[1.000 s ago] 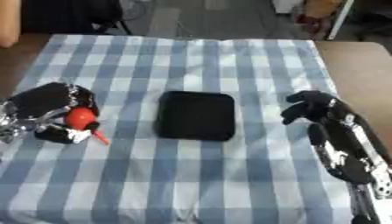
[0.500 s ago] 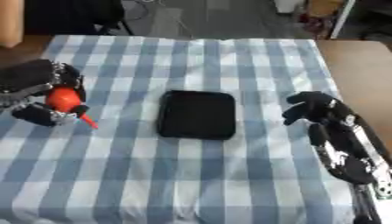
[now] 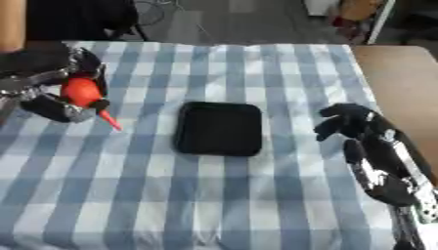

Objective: Pick up objects on the table and place them in the box.

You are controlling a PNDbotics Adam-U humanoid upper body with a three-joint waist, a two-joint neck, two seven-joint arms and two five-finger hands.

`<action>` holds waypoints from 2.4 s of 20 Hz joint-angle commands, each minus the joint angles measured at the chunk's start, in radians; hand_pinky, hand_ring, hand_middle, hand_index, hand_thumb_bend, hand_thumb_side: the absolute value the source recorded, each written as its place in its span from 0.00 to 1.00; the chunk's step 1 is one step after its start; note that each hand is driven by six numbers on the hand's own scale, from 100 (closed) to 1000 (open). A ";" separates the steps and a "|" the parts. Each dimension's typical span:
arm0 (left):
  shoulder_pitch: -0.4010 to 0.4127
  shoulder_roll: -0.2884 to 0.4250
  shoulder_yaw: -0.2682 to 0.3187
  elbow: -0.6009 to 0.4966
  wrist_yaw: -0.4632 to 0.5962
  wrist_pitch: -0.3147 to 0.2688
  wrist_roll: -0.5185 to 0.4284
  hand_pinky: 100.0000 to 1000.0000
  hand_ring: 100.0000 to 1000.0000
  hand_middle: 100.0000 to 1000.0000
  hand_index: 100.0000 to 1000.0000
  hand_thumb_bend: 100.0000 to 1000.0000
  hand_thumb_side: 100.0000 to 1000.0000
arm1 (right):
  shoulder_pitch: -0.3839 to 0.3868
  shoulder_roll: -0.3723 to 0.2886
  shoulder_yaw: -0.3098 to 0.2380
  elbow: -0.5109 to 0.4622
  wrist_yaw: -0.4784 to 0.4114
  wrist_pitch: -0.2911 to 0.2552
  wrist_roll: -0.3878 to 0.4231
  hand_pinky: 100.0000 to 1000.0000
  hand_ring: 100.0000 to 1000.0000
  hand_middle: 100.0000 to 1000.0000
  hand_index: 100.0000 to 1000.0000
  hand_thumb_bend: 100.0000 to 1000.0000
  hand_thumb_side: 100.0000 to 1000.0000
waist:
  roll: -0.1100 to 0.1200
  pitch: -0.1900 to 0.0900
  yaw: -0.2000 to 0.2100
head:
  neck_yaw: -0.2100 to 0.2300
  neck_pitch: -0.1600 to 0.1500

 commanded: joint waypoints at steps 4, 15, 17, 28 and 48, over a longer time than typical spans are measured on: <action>-0.108 -0.061 -0.012 0.044 0.050 0.000 -0.066 0.00 0.00 0.00 0.10 0.00 0.32 | -0.009 -0.020 0.004 -0.008 0.000 -0.269 0.265 0.56 0.64 0.74 0.88 0.00 0.36 | -0.001 -0.009 -0.007 | 0.010 -0.013; -0.213 -0.196 -0.023 0.206 -0.044 -0.061 -0.089 0.00 0.00 0.00 0.11 0.00 0.30 | -0.025 -0.016 0.015 -0.011 -0.009 -0.271 0.265 0.56 0.64 0.74 0.88 0.00 0.36 | -0.012 0.001 -0.031 | 0.021 -0.025; -0.228 -0.223 -0.018 0.243 -0.071 -0.073 -0.088 0.00 0.00 0.00 0.11 0.00 0.30 | -0.028 -0.015 0.018 -0.011 -0.011 -0.271 0.265 0.56 0.64 0.74 0.88 0.00 0.36 | -0.015 0.002 -0.036 | 0.024 -0.029; -0.278 -0.356 0.020 0.437 -0.221 -0.132 -0.055 0.00 0.00 0.00 0.10 0.00 0.29 | -0.045 -0.010 0.032 -0.015 -0.018 -0.274 0.265 0.56 0.64 0.74 0.88 0.00 0.36 | -0.026 0.015 -0.059 | 0.044 -0.047; -0.284 -0.461 0.040 0.551 -0.263 -0.175 -0.041 0.00 0.00 0.00 0.09 0.00 0.30 | -0.059 -0.001 0.047 -0.020 -0.023 -0.271 0.265 0.56 0.64 0.74 0.88 0.00 0.36 | -0.036 0.025 -0.077 | 0.062 -0.054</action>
